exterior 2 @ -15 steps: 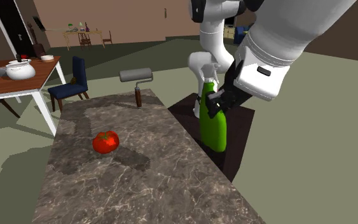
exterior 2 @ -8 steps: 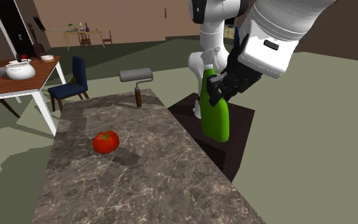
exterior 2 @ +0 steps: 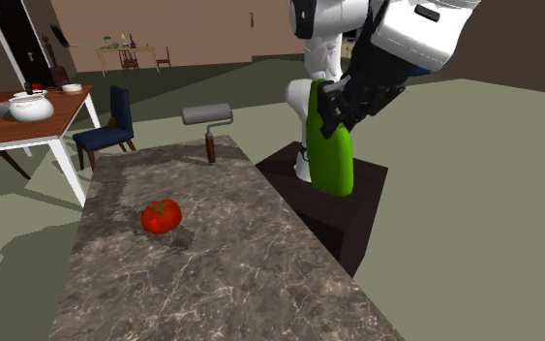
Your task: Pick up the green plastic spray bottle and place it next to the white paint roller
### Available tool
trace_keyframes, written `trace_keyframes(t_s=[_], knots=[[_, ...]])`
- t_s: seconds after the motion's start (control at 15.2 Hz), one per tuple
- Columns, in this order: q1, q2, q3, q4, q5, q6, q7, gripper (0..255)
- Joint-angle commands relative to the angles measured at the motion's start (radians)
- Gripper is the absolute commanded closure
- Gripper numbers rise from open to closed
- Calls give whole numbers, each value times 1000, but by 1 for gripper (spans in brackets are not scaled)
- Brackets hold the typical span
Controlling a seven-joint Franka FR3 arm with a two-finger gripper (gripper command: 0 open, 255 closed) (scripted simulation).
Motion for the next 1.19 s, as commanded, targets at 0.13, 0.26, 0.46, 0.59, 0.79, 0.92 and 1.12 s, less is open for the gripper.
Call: trace_keyframes(t_s=[0.13, 0.26, 0.46, 0.59, 0.79, 0.92, 1.12], knots=[[24, 36, -4, 113, -22, -75, -19, 255], [39, 57, -7, 175, -35, -115, -30, 255], [68, 100, -14, 288, -62, -182, -51, 255], [97, 142, -23, 390, -88, -238, -73, 255], [424, 282, -802, 660, 292, -326, -292, 255], [206, 36, -315, 274, 41, -183, -168, 255], [149, -107, -324, 51, 46, -89, -202, 255]])
